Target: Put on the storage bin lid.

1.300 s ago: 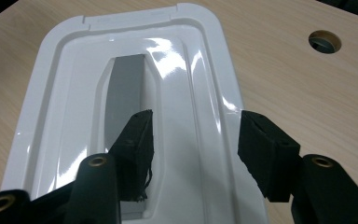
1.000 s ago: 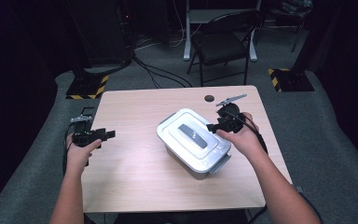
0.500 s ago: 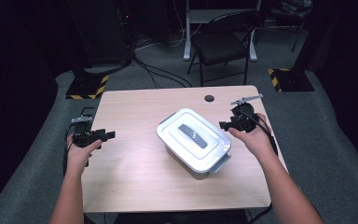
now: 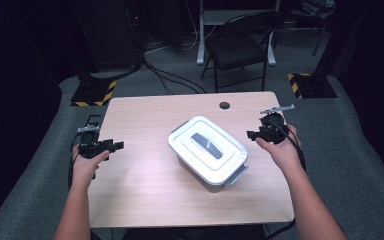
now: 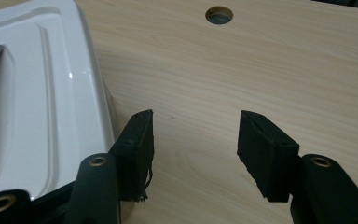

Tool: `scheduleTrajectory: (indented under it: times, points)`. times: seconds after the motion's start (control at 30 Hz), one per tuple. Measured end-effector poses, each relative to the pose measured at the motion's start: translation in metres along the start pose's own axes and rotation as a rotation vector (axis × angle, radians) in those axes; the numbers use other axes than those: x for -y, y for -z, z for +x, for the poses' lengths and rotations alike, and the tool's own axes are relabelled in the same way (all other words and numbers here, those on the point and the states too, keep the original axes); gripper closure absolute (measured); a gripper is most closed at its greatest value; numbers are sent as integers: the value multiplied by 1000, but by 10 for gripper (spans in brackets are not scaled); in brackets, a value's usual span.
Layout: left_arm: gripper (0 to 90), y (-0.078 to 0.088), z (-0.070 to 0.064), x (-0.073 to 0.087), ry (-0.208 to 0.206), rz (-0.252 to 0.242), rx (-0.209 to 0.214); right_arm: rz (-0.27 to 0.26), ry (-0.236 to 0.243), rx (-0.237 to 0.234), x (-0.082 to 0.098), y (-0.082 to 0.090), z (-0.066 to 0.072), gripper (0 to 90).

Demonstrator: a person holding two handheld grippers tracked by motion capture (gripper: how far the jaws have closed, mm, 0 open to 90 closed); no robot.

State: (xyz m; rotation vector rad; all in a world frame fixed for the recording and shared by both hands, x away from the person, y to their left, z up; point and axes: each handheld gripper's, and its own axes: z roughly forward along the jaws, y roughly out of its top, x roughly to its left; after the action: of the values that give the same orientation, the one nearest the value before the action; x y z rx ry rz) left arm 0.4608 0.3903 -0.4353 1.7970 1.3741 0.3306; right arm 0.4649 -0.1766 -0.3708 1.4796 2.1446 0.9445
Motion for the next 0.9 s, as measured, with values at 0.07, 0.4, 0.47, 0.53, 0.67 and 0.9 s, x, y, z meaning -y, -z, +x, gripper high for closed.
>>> scheduleTrajectory:
  times: [0.07,0.4,0.47,0.53,0.67,0.9]
  points:
    - [399,-1,0,0,0,-2,-6,6,-9,19,4,-2,-3,453]
    - [391,-4,0,3,-8,8,-14,15,-68,51,31,-16,-19,456]
    - [391,-4,0,3,-6,11,-13,14,-87,54,36,-18,-21,458]
    - [389,-4,1,4,-4,15,-13,11,-93,56,41,-21,-23,458]
    - [388,-5,1,5,-4,14,-23,11,-116,55,50,-26,-25,456]
    - [387,-7,1,6,-12,31,-29,30,-113,60,59,-31,-26,455]
